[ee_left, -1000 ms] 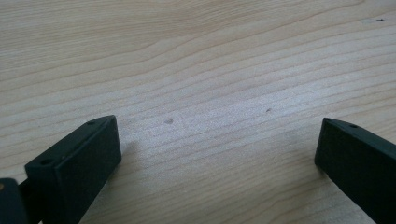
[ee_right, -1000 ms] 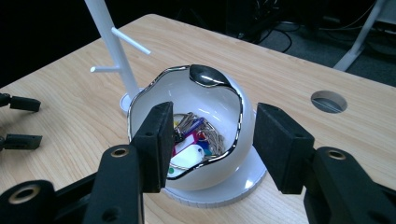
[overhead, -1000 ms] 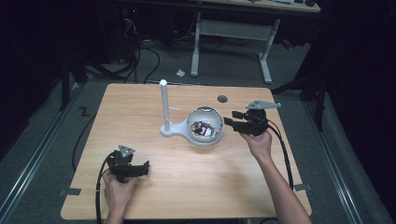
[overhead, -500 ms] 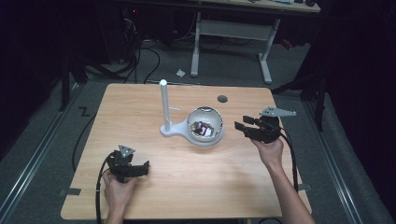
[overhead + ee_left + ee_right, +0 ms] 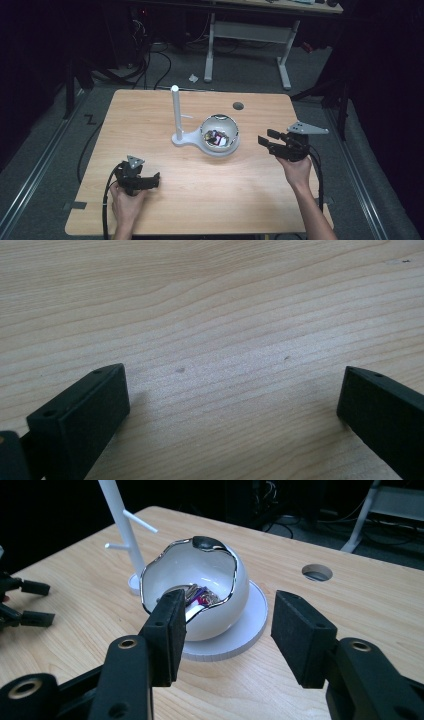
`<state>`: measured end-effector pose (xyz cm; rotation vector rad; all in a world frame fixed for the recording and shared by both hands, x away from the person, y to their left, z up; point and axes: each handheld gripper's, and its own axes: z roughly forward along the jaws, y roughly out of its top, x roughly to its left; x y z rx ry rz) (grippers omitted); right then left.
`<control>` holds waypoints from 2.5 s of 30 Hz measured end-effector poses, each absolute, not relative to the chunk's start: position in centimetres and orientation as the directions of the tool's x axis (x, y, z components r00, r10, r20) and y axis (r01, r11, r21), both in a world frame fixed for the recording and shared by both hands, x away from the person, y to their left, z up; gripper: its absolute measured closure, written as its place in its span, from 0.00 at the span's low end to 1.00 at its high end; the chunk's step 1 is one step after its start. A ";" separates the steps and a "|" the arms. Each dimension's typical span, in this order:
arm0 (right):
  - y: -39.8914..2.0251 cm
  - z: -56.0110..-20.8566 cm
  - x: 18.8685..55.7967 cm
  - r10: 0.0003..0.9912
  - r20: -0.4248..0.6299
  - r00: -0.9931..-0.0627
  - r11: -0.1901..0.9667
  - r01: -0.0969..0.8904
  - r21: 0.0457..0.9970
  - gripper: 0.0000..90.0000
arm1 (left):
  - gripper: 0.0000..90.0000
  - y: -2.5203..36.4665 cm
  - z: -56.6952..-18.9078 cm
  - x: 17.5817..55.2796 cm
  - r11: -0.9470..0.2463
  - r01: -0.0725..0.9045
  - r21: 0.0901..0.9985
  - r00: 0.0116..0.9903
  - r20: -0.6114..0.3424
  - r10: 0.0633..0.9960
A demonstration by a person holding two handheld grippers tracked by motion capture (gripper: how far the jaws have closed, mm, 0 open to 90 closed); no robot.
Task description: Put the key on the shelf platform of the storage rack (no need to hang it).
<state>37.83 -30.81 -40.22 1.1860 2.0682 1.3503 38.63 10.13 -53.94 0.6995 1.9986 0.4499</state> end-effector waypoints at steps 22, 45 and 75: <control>-33.1 -42.2 34.3 0.845 0.144 -0.515 0.122 0.448 0.886 0.53 | 0.01 10.1 -54.0 38.6 0.767 0.294 0.571 -0.396 -0.657 0.641; -32.8 -45.5 33.3 0.840 0.189 -0.509 0.099 0.486 0.868 0.52 | 0.01 10.1 -54.0 38.6 0.766 0.294 0.571 -0.396 -0.657 0.641; -30.1 -49.5 33.8 0.844 0.159 -0.512 0.172 0.539 0.825 0.51 | 0.01 10.1 -53.9 38.6 0.772 0.290 0.565 -0.402 -0.660 0.634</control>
